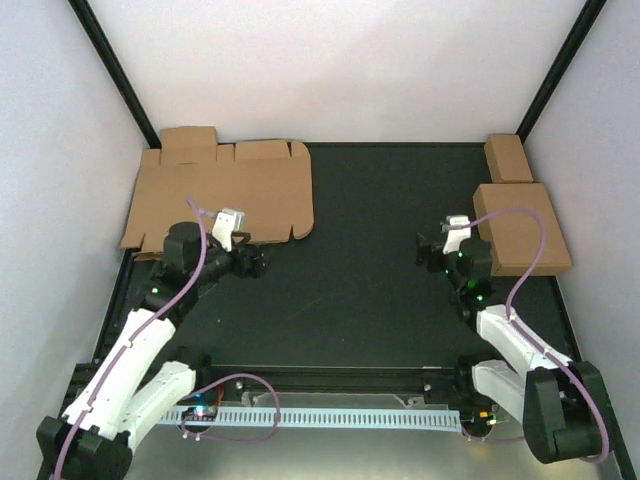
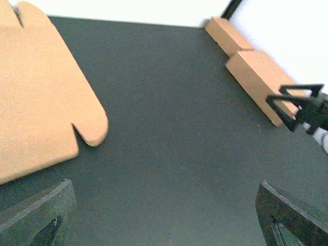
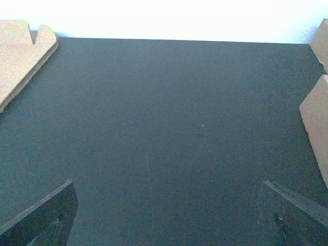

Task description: Fold the paper box

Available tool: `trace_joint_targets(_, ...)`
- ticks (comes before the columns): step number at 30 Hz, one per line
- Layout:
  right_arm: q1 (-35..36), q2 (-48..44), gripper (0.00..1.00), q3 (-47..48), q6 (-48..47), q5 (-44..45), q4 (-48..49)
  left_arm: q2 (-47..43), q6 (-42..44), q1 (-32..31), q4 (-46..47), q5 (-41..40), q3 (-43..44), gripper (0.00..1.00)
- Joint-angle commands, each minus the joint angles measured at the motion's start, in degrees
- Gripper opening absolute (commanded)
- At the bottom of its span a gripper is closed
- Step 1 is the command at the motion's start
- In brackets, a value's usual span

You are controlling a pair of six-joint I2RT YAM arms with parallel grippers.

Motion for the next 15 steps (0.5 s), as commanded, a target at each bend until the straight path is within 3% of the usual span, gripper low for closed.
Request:
trace_joint_targets(1,0.21,-0.31,1.00,-4.94,-9.54,-1.86,18.97,-4.40,4.43,-0.25,11.16,-8.76,-5.69,0.99)
trace_joint_targets(5,-0.35,3.20,1.00,-6.77,-8.72,-2.20,22.37,-6.82,2.69,-0.25,16.73,-17.73,-11.28,0.99)
trace_joint_targets(10,-1.86,6.07,1.00,-6.94,-8.20,-3.53,26.11,-6.84,9.26,-0.17,28.50,-28.12,-19.10,0.99)
trace_joint_targets(15,-4.08,9.45,0.98,-5.26,-7.41,-6.60,28.20,-2.98,12.67,0.54,34.14,-36.32,-21.44,0.99)
